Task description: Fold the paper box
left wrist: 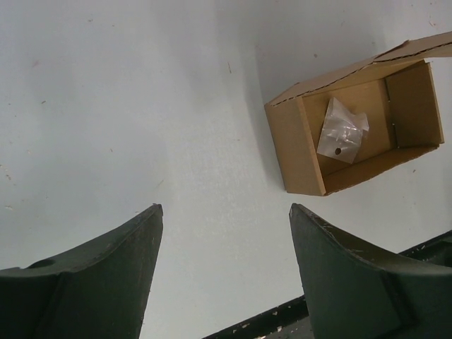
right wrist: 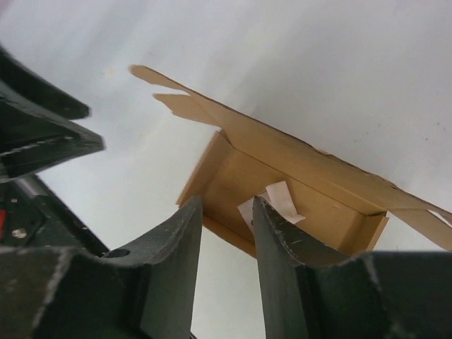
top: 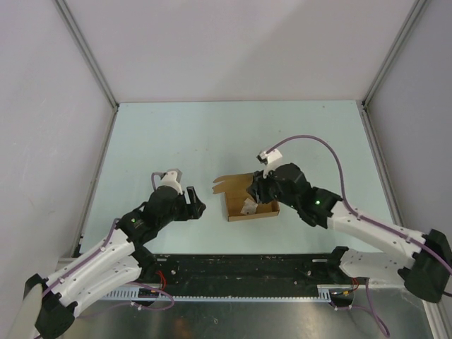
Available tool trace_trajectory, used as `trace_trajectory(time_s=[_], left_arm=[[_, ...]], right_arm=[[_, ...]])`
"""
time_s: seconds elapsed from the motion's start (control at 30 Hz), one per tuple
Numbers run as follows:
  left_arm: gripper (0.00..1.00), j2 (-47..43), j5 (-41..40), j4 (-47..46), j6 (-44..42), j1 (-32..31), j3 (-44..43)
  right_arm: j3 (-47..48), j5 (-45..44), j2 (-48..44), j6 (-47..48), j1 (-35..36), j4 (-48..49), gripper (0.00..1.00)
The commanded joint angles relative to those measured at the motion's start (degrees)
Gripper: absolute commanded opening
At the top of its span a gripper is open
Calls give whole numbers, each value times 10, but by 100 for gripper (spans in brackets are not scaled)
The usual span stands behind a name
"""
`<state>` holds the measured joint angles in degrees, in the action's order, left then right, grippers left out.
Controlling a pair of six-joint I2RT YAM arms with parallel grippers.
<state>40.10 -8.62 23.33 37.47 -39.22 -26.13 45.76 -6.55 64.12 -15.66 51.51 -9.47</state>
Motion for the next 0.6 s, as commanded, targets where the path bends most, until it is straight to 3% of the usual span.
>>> trace_trajectory(time_s=[0.0, 0.17, 0.4, 0.53, 0.57], left_arm=[[77, -16, 2, -3, -4, 4, -3], [77, -42, -3, -3, -46, 4, -22], [79, -71, -13, -4, -53, 4, -39], [78, -56, -23, -4, -59, 5, -59], [78, -49, -24, -4, -61, 4, -66]], right_arm=[[4, 31, -90, 24, -2, -17, 41], [4, 23, -175, 53, -41, -59, 46], [5, -35, -248, 104, -154, -111, 71], [4, -2, -228, 217, -224, -115, 73], [3, 53, -222, 262, -240, -114, 74]])
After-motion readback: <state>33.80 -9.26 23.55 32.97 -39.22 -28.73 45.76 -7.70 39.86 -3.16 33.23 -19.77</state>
